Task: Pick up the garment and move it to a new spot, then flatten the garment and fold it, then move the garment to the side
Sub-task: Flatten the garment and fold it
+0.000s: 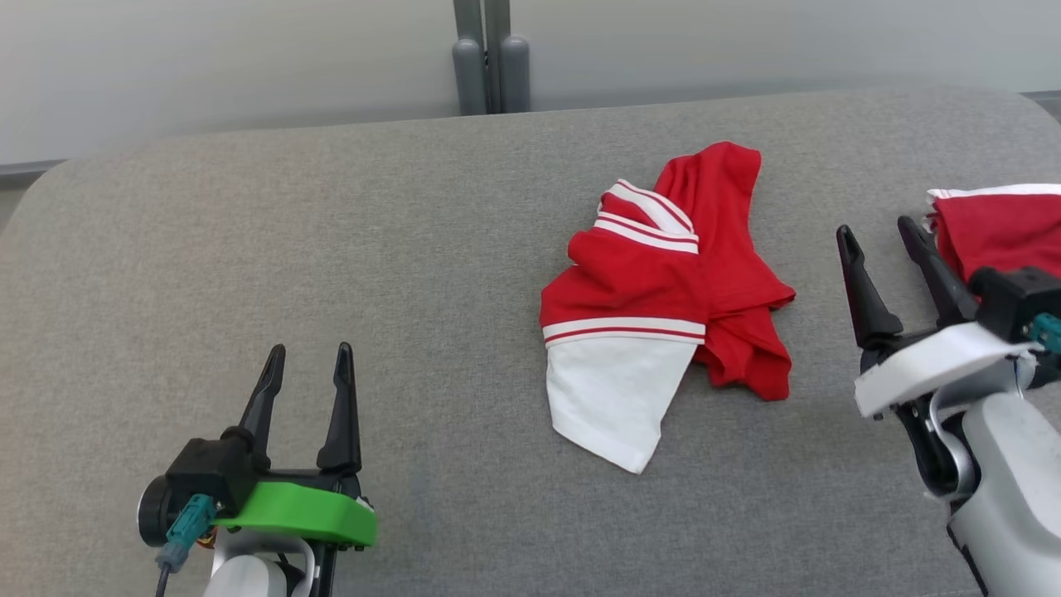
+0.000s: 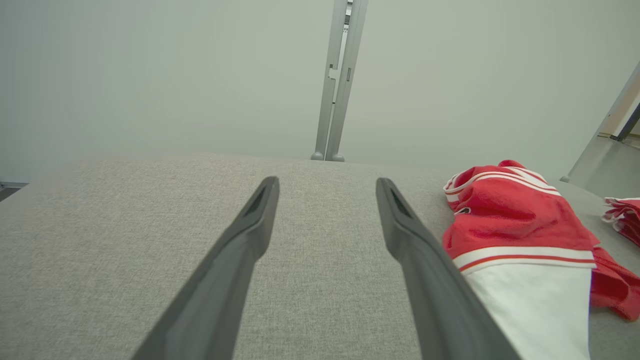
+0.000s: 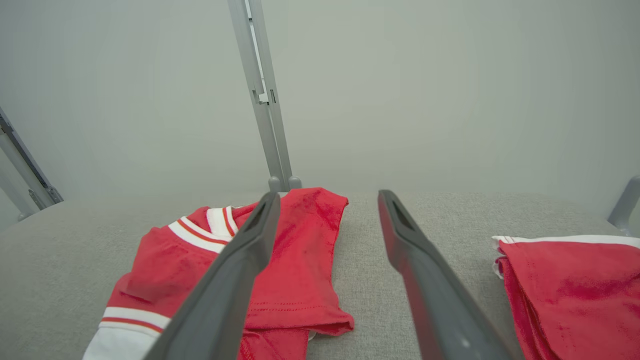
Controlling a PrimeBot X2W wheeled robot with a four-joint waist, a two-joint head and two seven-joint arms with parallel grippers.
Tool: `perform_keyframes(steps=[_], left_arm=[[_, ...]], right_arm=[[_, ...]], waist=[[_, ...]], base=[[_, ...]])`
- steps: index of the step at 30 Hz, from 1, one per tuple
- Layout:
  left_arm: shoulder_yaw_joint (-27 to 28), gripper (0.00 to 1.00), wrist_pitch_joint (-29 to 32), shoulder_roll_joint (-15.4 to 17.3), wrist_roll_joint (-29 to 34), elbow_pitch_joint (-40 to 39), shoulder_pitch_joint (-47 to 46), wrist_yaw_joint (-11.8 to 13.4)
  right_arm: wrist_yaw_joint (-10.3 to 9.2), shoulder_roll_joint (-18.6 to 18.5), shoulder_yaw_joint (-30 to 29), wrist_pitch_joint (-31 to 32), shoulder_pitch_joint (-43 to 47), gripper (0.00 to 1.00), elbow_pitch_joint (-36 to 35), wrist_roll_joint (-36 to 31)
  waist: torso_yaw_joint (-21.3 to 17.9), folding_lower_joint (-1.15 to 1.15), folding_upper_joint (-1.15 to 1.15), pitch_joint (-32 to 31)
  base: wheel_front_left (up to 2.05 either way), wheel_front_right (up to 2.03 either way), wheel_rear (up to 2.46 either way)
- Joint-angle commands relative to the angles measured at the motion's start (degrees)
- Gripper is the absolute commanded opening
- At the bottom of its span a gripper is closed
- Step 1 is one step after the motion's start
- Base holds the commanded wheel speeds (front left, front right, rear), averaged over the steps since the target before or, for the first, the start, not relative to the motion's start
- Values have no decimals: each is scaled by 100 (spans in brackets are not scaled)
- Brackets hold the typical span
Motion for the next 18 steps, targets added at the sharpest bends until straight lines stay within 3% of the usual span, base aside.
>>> perform_keyframes(steps=[1,8,14,18], left_arm=[[-22,100,-1,18,-61,-16,48,35],[-135,100,-1,17,-41,20,93,35],[-300,100,0,17,39,163,10,-9],[-788,100,219,16,-55,368,-177,-101]], right_arm=[[3,134,-205,-11,274,100,-227,-117],[3,598,-885,-13,1225,100,-1201,-599],[3,689,-950,-14,1396,100,-1366,-691],[3,671,-928,-14,1317,100,-1383,-661]], waist=[[-189,0,0,-105],[-247,0,0,-69],[-271,0,0,-44],[-299,0,0,7]], base=[[0,0,0],[0,0,0],[0,0,0],[0,0,0]])
